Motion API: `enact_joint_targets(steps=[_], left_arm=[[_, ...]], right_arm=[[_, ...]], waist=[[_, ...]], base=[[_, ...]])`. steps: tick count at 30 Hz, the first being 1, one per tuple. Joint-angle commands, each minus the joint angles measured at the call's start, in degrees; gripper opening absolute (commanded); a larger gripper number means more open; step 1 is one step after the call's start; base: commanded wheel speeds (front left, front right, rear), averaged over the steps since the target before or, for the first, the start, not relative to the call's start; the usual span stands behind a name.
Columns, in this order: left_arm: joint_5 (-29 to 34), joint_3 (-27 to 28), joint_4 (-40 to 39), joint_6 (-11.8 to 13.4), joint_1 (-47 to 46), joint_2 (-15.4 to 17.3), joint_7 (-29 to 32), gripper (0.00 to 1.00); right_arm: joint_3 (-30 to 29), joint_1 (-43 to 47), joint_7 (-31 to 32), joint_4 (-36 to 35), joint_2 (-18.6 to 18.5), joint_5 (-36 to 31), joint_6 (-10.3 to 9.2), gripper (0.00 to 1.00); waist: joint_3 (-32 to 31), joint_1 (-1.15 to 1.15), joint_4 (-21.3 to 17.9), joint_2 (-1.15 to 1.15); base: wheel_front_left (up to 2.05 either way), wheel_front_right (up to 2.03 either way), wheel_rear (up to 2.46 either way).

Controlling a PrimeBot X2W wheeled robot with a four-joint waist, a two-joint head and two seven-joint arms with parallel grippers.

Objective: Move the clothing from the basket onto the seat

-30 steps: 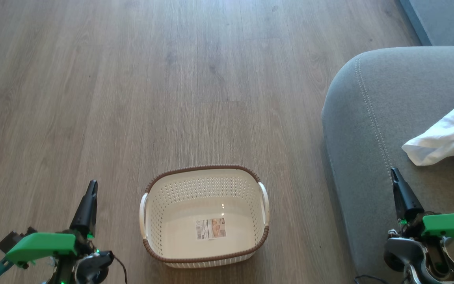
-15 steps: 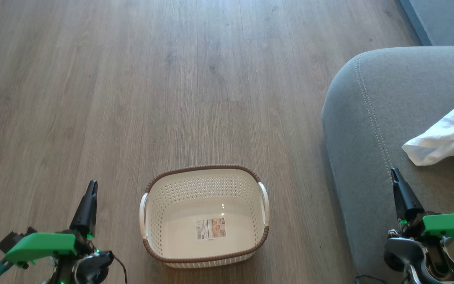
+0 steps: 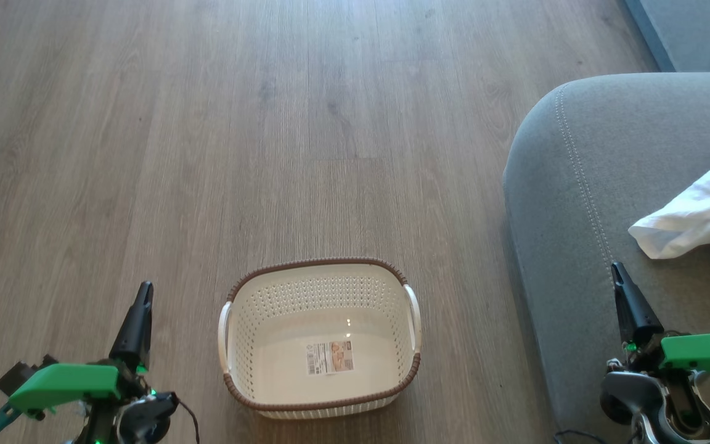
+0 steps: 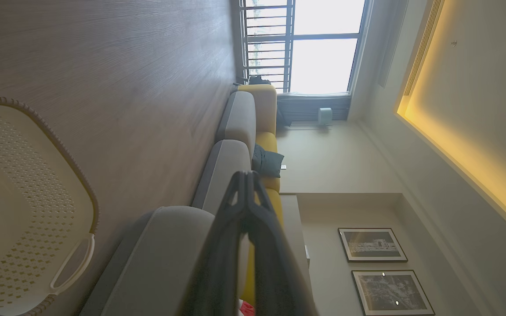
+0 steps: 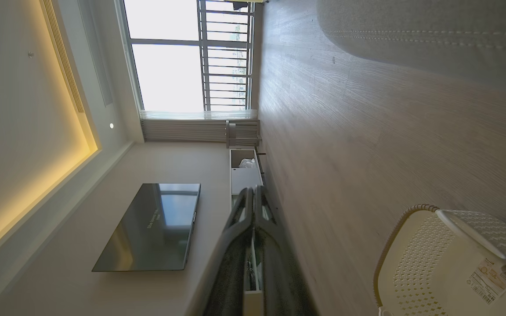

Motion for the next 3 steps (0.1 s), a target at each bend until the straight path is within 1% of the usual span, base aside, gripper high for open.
enact_joint_targets(steps=[1, 3], left_arm=[[0.73, 1.97, -1.65, -0.53, -3.38, 0.25, 0.26, 0.0], [0.74, 1.98, -1.65, -0.53, -3.38, 0.24, 0.27, 0.0]], right_arm=[[0.9, -2.86, 0.33, -1.85, 0.12, 0.23, 0.0, 0.0], [0.9, -2.86, 0.33, -1.85, 0.12, 0.23, 0.0, 0.0]], waist=[[0.0, 0.0, 0.0, 0.0], [0.0, 0.0, 0.0, 0.0]], base=[[0.0, 0.0, 0.0], [0.0, 0.0, 0.0]])
